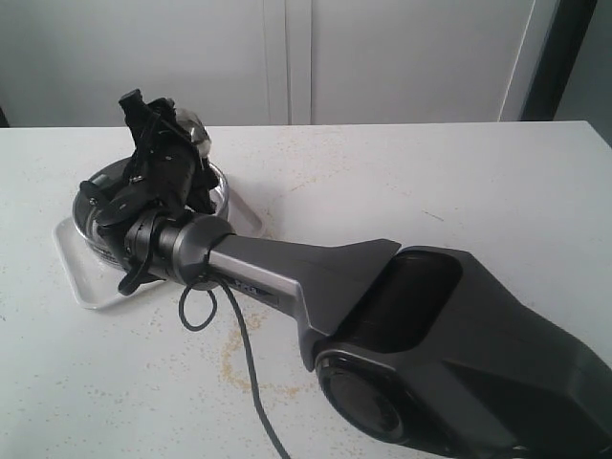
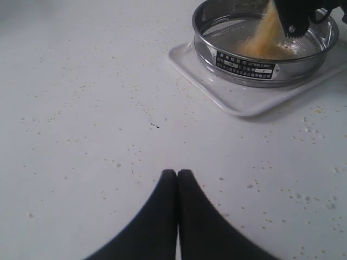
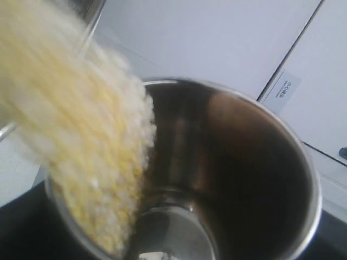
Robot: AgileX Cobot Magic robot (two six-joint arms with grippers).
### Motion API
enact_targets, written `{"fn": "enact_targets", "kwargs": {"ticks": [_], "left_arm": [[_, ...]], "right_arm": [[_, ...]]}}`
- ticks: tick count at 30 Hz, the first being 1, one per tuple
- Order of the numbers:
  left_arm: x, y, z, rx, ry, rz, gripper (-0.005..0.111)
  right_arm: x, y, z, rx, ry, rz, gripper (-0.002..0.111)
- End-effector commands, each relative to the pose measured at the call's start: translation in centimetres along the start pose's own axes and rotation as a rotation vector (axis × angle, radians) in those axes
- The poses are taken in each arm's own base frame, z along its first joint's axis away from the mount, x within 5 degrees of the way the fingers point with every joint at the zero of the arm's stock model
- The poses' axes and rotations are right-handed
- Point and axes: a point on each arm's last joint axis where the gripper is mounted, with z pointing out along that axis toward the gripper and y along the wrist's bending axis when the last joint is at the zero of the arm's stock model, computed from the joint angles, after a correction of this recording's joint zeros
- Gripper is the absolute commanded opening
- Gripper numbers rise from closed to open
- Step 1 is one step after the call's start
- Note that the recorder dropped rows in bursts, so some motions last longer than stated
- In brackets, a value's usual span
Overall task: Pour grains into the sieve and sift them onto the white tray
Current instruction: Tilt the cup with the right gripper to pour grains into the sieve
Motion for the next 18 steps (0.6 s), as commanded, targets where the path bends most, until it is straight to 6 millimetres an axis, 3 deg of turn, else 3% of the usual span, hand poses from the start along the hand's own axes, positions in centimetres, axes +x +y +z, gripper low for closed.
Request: {"fn": "enact_targets", "kwargs": {"ticks": [1,7,18], "left_arm": [[0.09,-0.01,0.01,0.0,0.0,-0.011,0.0],[0.09,-0.01,0.01,0.0,0.0,-0.011,0.0],[0.09,-0.01,0.01,0.0,0.0,-0.011,0.0]], "right_arm": [[0.09,-1.25,-0.14,0.058,-0.021,-0.031,0.0],[0.1,-1.39,-0.14,0.075,-0.019,-0.055,0.0],[0.15,-1.37,-0.07,0.076,-0.011,-0.289,0.0]]}}
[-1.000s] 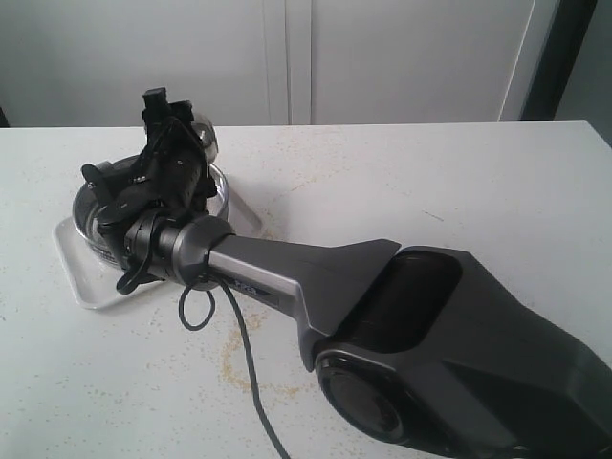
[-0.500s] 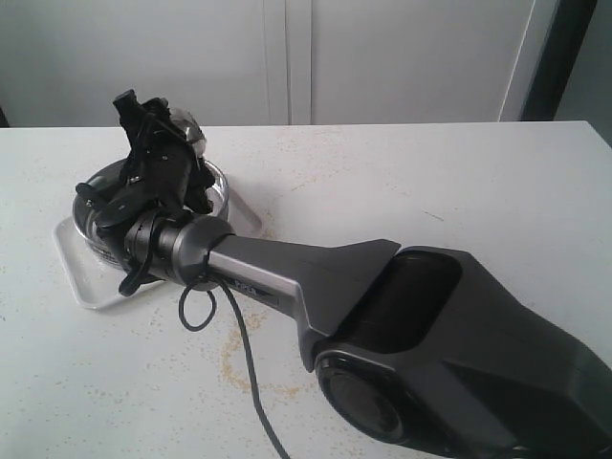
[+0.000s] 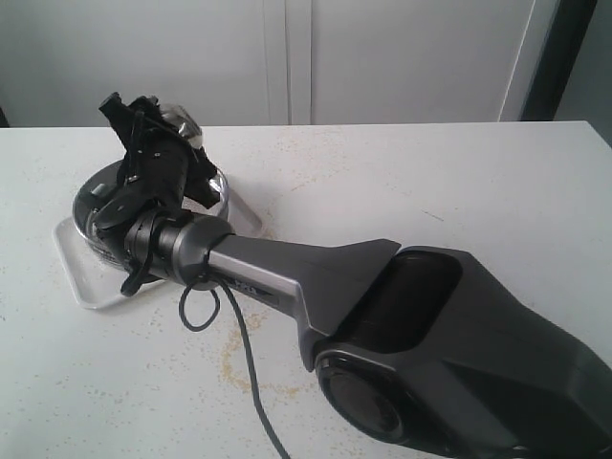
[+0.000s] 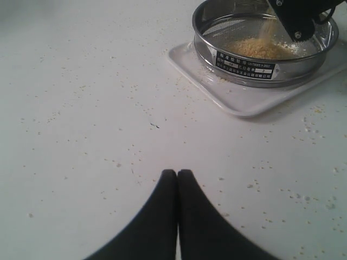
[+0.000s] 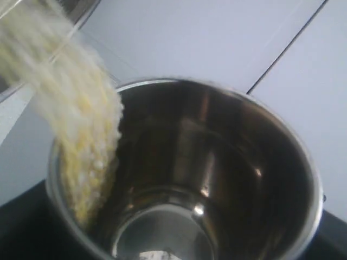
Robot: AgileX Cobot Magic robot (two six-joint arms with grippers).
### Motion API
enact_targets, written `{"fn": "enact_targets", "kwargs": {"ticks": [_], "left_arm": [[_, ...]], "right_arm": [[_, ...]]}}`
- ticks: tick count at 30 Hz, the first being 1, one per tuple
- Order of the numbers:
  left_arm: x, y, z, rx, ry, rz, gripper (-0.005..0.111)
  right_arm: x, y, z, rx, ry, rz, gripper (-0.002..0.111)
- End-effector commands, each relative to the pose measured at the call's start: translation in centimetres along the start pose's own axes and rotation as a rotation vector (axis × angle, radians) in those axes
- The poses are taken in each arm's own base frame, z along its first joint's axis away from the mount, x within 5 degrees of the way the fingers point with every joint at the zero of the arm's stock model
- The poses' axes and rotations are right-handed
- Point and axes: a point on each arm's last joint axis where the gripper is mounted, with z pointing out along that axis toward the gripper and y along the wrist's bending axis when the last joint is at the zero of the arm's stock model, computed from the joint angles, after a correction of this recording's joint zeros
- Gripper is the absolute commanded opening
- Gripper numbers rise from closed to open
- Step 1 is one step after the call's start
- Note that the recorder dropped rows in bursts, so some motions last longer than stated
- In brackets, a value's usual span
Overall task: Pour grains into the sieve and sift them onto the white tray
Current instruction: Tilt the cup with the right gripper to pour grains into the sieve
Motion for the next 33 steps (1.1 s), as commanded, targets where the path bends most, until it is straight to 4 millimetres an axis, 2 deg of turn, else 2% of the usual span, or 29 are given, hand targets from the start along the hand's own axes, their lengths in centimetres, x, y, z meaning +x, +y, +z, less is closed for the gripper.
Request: {"fn": "enact_targets", "kwargs": {"ticks": [1,14,22,33], "left_arm": [[0.09,-0.01,0.01,0.0,0.0,-0.011,0.0],[0.09,-0.01,0.01,0.0,0.0,-0.011,0.0],[0.09,-0.01,0.01,0.0,0.0,-0.011,0.0],[0.09,-0.01,0.01,0.0,0.0,-0.011,0.0]], "right_arm": [[0.6,-0.85,-0.03,0.024,0.015,-0.131,0.0],[1.03,-0.74,-0.04,0.0,0.063,-0.398,0.0],[1.17,-0.81,-0.07,-0.005,0.072,-0.46,0.0],[1.36,-1.51,-0.25,0.014,0.055,-0.451,0.0]]}}
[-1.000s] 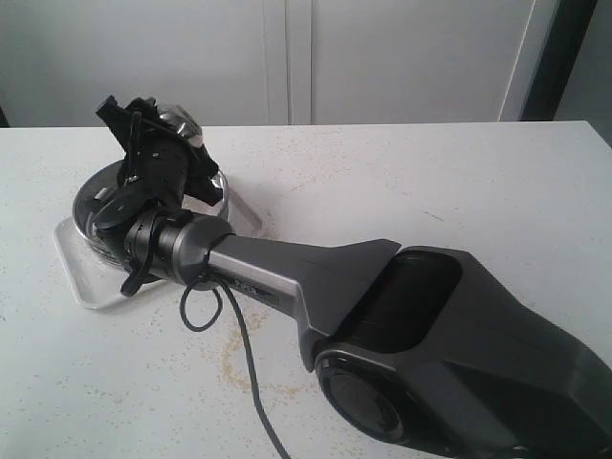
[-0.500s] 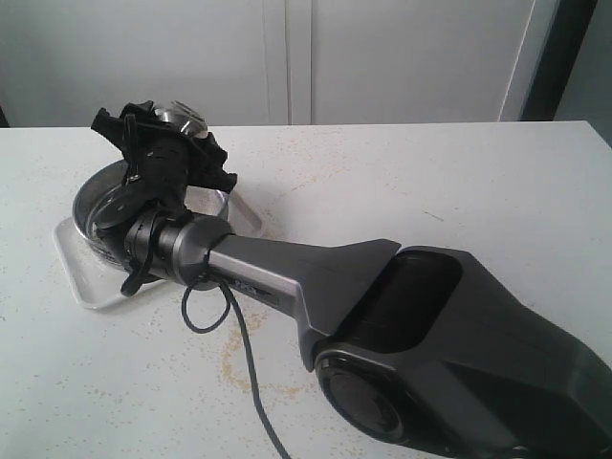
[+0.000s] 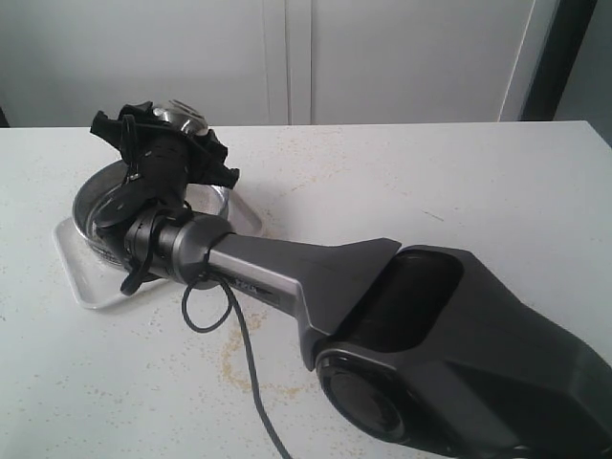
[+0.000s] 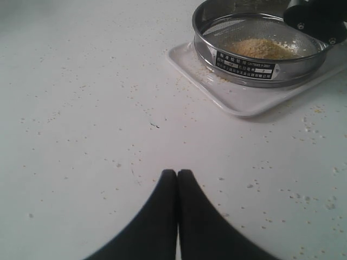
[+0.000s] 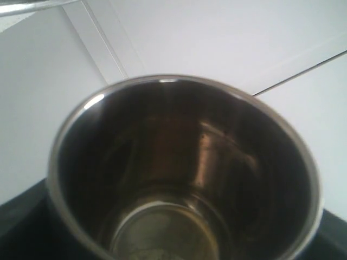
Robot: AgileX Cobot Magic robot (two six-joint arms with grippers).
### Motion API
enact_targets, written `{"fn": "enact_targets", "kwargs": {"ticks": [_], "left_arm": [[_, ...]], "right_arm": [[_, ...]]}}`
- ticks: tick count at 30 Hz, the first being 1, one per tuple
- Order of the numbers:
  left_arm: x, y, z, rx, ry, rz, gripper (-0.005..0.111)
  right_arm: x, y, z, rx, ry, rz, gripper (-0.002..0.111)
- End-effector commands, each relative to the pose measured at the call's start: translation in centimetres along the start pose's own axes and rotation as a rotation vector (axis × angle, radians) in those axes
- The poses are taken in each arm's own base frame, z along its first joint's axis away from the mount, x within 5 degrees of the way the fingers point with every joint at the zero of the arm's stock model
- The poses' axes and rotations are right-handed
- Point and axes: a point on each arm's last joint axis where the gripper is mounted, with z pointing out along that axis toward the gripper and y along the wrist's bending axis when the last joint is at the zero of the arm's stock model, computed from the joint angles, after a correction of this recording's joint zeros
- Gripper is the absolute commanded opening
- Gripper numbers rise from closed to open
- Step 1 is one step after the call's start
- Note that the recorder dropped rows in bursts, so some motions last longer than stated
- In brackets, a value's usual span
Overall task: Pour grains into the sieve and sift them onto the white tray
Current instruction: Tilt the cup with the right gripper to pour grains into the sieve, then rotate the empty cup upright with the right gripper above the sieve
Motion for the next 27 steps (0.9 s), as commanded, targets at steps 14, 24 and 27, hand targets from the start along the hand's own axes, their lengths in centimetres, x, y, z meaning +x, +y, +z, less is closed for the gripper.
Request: {"fn": "enact_targets", "kwargs": {"ticks": [14,24,27], "left_arm": [[0.1,0.0,0.0,0.0,0.0,-0.011,0.0],[0.1,0.0,0.0,0.0,0.0,-0.011,0.0],[0.1,0.0,0.0,0.0,0.0,-0.011,0.0]], "right_arm": [[1.8,-0.5,-0.2,-0.009,0.057,0.007,0.0],[2.7,0.2,-0.3,-0.064,0.162,0.343,0.0],[2.9,0.4,-0.3,-0.07,0.196,0.47,0.0]]}}
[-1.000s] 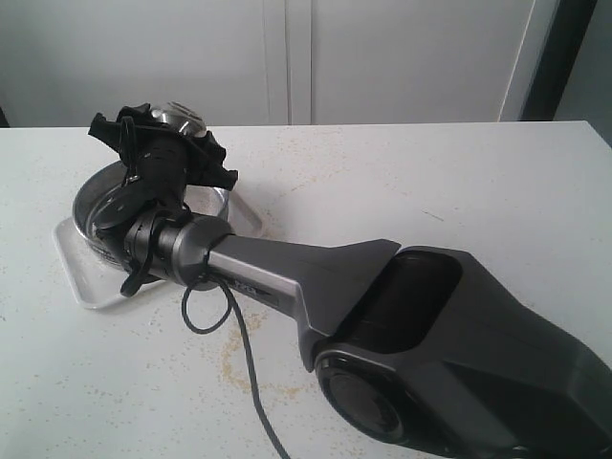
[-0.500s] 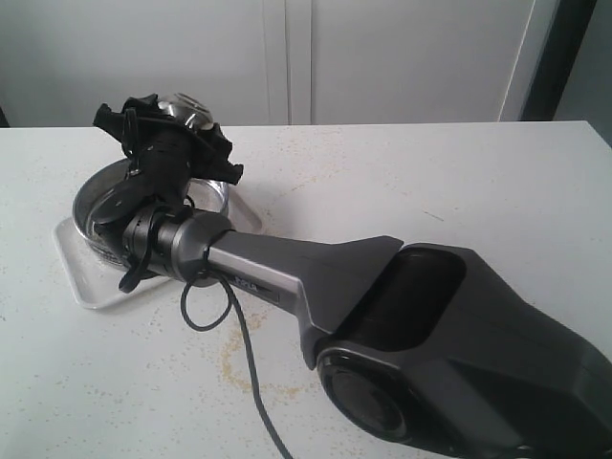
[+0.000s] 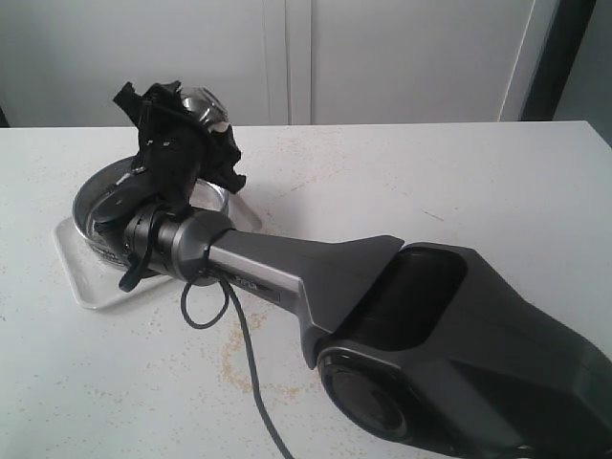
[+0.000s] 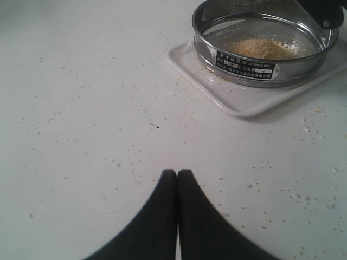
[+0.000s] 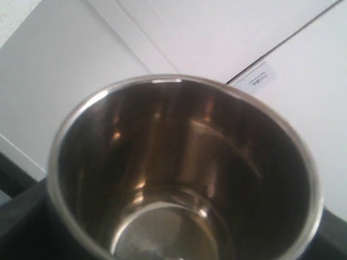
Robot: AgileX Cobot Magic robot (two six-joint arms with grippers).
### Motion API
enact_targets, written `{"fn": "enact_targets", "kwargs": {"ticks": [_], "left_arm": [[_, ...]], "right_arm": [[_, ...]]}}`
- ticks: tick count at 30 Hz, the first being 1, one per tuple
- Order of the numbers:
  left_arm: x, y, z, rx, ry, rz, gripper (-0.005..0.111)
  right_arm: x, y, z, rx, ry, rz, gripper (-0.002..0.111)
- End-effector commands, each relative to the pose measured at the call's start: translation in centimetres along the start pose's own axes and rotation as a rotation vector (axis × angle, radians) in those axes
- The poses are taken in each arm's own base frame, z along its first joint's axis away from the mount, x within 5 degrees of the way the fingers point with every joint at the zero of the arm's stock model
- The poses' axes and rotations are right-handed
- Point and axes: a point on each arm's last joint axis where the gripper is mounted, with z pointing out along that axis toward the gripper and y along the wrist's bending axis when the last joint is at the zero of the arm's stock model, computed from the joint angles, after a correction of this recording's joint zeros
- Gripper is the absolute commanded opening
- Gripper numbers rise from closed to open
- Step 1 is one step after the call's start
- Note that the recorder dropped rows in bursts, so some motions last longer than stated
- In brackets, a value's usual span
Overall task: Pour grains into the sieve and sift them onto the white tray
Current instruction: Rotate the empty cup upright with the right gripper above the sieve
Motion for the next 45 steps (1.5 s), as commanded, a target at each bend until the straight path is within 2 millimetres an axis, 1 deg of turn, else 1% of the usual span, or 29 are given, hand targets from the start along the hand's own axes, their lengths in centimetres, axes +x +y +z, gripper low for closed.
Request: {"fn": "enact_targets", "kwargs": {"ticks": [1,13,14,16,19,24,28,31,36,41,45], "left_arm": [[0.1,0.0,0.0,0.0,0.0,-0.011,0.0],[0.1,0.0,0.0,0.0,0.0,-0.011,0.0],[0.1,0.0,0.0,0.0,0.0,-0.011,0.0],[0.1,0.0,0.0,0.0,0.0,-0.011,0.0],[0.1,0.0,0.0,0.0,0.0,-0.011,0.0],[0.1,0.0,0.0,0.0,0.0,-0.011,0.0],[0.1,0.0,0.0,0.0,0.0,-0.011,0.0],[0.1,0.0,0.0,0.0,0.0,-0.011,0.0],[0.1,0.0,0.0,0.0,0.0,-0.011,0.0],[0.1,0.0,0.0,0.0,0.0,-0.011,0.0],[0.1,0.0,0.0,0.0,0.0,-0.011,0.0]], "right_arm": [[1.4,-0.6,0.0,0.0,0.076,0.204,0.0],[1.5,-0.5,-0.1,0.018,0.091,0.688,0.0],[1.5,-0.5,-0.1,0.021,0.091,0.756,0.0],[1.4,-0.5,-0.1,0.024,0.079,0.82,0.0],[1.5,-0.5,-0.1,0.027,0.083,0.879,0.0],[1.3,-0.6,0.0,0.025,0.066,0.904,0.0],[1.2,-0.4,-0.1,-0.017,0.066,0.983,0.0],[1.1,-0.5,-0.6,-0.09,0.047,1.039,0.0],[1.5,-1.4,-1.0,-0.16,-0.009,1.117,0.0],[2.4,-2.4,-1.5,-0.291,-0.068,1.264,0.0],[2.9,-3.4,-1.9,-0.378,-0.149,1.376,0.0]]}}
